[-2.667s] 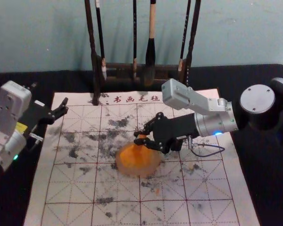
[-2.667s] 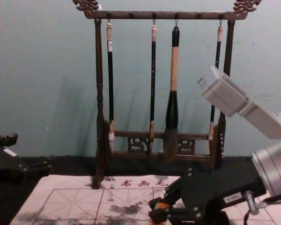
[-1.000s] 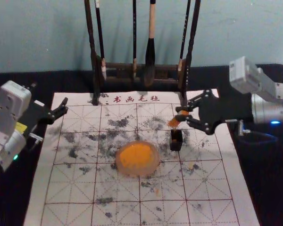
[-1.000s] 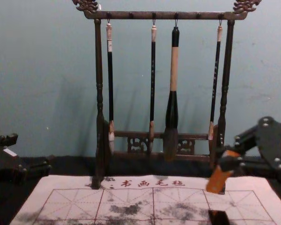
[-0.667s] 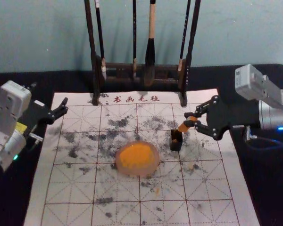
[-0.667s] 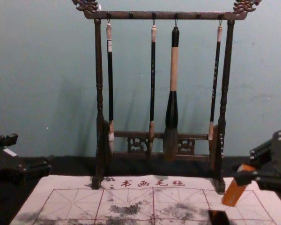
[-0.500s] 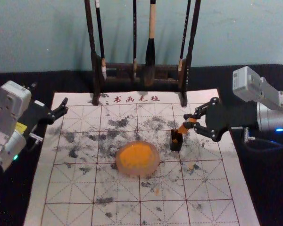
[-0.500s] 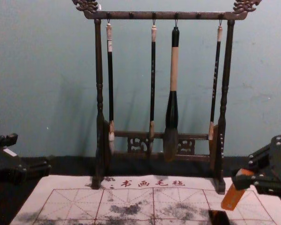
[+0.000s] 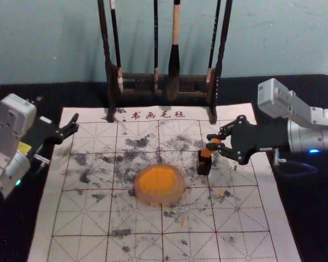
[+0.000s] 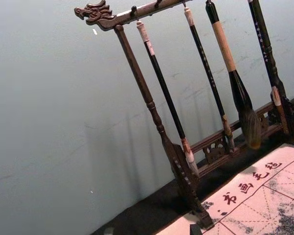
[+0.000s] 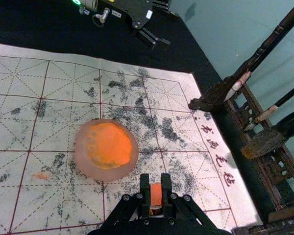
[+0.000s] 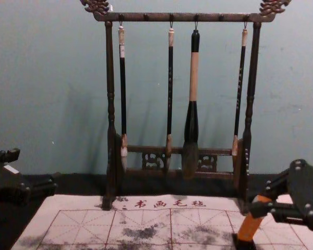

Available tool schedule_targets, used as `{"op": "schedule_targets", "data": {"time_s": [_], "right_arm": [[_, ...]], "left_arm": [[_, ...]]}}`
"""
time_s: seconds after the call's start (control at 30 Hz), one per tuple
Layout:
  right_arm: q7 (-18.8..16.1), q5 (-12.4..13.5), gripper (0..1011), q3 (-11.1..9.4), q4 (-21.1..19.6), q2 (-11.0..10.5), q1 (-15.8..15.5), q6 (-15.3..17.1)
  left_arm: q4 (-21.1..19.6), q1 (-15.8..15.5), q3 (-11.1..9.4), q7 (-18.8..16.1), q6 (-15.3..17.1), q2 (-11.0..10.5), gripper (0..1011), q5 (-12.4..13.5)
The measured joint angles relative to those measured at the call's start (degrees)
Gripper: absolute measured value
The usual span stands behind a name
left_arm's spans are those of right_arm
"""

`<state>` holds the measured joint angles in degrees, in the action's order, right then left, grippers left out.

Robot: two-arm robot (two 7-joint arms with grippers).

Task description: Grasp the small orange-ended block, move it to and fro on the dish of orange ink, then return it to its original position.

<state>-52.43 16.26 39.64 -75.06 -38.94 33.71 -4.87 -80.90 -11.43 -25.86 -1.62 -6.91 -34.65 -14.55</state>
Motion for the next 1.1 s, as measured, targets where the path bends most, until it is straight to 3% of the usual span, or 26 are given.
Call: {"op": "schedule_targets", "data": {"time_s": [1.1], "right_arm": [[-0.45,-2.12,132,1.60,2.89,1.72,0.93,-0.39]], "left_arm": [[0.00,0.00,0.00,0.00,0.00,0.00,1001,0.00]]}}
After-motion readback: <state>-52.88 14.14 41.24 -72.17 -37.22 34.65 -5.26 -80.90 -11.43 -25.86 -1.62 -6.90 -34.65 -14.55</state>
